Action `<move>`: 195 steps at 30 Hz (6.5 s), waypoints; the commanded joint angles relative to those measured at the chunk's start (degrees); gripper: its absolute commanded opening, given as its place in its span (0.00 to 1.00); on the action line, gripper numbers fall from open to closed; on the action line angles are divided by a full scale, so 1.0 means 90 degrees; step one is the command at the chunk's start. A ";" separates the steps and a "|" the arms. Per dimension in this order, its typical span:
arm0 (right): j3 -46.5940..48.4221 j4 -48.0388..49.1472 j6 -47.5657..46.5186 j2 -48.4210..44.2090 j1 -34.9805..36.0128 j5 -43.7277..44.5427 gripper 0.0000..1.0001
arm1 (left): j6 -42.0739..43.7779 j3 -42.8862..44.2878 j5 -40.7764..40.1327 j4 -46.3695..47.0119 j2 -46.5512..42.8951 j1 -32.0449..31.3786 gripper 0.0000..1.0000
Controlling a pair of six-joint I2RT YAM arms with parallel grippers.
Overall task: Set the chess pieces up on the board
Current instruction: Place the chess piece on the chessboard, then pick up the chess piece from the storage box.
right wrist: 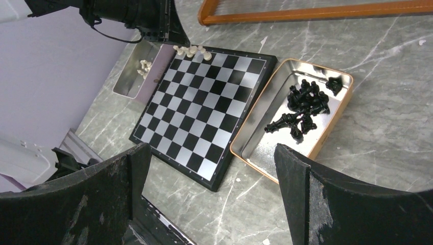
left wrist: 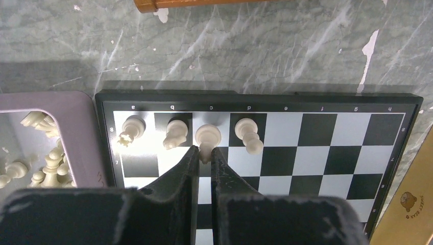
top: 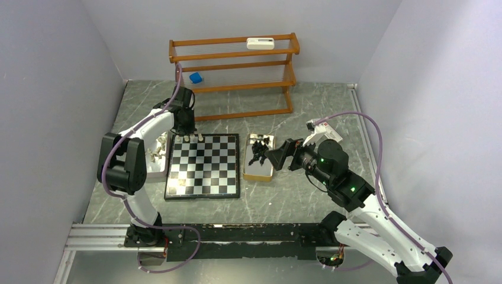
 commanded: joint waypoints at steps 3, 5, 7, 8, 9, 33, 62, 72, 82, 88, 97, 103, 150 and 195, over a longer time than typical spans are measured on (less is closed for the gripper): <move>0.0118 0.0102 0.0021 -0.0101 0.0022 0.0080 0.95 | 0.0089 -0.0023 0.0014 0.0092 0.0117 -0.0068 0.12; 0.0073 0.0129 0.0032 -0.0115 0.0028 0.0080 0.95 | 0.0102 -0.0014 -0.0002 0.0078 0.0139 -0.0071 0.13; 0.0040 0.0143 0.0057 -0.0115 0.0022 0.0073 0.95 | 0.0140 -0.0014 0.0001 0.0073 0.0147 -0.0071 0.13; 0.0025 0.0158 0.0065 -0.0104 0.0023 0.0062 0.95 | 0.0160 -0.0008 -0.0016 0.0060 0.0160 -0.0071 0.13; 0.0028 0.0167 0.0067 -0.0101 0.0022 0.0049 0.95 | 0.0166 -0.0005 -0.0029 0.0041 0.0174 -0.0071 0.13; 0.0030 0.0237 0.0059 -0.0012 0.0025 0.0041 0.95 | 0.0243 -0.0022 0.0206 0.0139 0.0384 -0.0084 0.20; -0.0089 0.0285 0.0066 -0.0026 0.0023 0.0036 0.95 | 0.0266 0.0086 0.0262 0.0195 0.0420 -0.0100 0.23; -0.0123 0.0323 0.0067 -0.0035 0.0020 0.0041 0.95 | 0.0264 0.0059 0.0247 0.0189 0.0422 -0.0103 0.23; -0.0147 0.0365 0.0069 -0.0006 0.0020 0.0041 0.95 | 0.0262 0.0071 0.0243 0.0196 0.0455 -0.0100 0.23; -0.0157 0.0374 0.0067 -0.0025 0.0022 0.0041 0.95 | 0.0272 0.0101 0.0230 0.0166 0.0423 -0.0100 0.25; -0.0184 0.0320 0.0030 -0.0035 0.0022 0.0049 0.95 | 0.0273 0.0217 0.0126 0.0054 0.0147 -0.0100 0.29; -0.0133 0.0300 0.0015 -0.0020 0.0023 0.0065 0.95 | 0.0205 0.0497 0.0151 -0.0119 -0.0179 -0.0100 0.32; -0.0314 0.0596 -0.0216 -0.0177 0.0021 -0.0132 0.96 | -0.0244 -0.1759 -0.0398 -0.0307 -0.1260 0.2691 0.36; -0.0189 0.0216 -0.0259 -0.0395 0.0021 0.0069 0.97 | -0.0127 -0.1548 -0.0485 -0.0417 -0.1463 0.2696 0.13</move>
